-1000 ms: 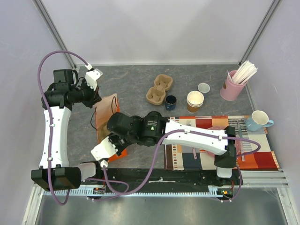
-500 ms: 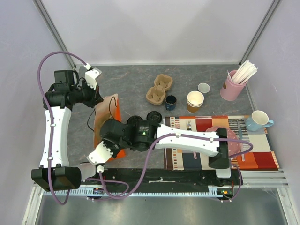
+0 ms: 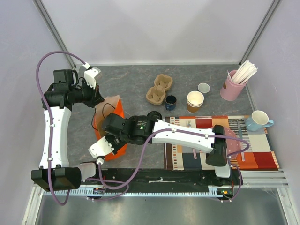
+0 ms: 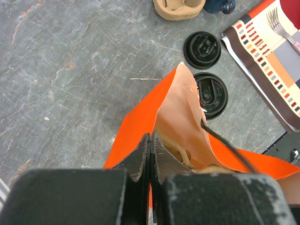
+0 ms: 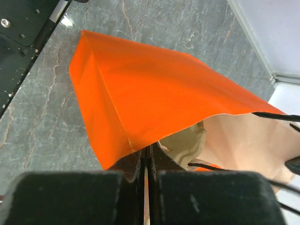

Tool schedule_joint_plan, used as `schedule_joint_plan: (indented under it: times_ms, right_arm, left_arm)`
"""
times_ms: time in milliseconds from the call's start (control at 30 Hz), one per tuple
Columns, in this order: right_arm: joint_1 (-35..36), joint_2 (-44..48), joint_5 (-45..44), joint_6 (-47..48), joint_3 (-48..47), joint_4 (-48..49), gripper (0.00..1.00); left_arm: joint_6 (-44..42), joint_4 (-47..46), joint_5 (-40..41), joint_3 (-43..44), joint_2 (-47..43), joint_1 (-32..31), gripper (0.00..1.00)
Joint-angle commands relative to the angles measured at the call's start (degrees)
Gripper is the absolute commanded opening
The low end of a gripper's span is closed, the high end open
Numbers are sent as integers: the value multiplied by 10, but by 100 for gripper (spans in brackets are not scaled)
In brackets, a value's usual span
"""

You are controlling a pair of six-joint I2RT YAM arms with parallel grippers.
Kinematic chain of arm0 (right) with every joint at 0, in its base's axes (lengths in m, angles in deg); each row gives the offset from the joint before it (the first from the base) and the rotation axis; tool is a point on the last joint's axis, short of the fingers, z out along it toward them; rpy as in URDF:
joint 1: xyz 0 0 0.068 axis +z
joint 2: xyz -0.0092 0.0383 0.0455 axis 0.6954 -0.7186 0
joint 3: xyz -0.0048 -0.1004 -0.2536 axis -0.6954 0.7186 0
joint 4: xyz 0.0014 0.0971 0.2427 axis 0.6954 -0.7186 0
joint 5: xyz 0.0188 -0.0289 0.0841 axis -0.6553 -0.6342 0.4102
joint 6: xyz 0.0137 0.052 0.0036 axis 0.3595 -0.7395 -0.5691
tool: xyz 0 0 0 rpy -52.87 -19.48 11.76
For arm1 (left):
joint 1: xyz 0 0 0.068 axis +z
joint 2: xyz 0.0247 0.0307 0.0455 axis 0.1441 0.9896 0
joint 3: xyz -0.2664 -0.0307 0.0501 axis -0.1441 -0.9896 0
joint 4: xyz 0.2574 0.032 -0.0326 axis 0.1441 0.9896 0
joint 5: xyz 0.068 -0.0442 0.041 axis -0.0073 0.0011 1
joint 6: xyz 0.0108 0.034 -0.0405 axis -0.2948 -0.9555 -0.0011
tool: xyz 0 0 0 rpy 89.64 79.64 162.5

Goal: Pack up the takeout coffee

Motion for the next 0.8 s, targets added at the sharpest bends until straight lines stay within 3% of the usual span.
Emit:
schedule_joint_plan:
  times_ms: [0,167,400,767]
  right_arm:
    - [-2,25,36,-63,14,-4,2]
    - [-3,23,28,-68,9,-1,9]
    - [-3,36,16,-63,7,2,37]
    - [-26,95,73,-97,43,82,57]
  left_arm:
    - [20,-25,9,7,-16,-2,2]
    - [23,-32,-9,6,-15,-2,2]
    - [13,-32,-16,12,-23,-2,2]
    - [-30,-28,-39,17,-37,-2,2]
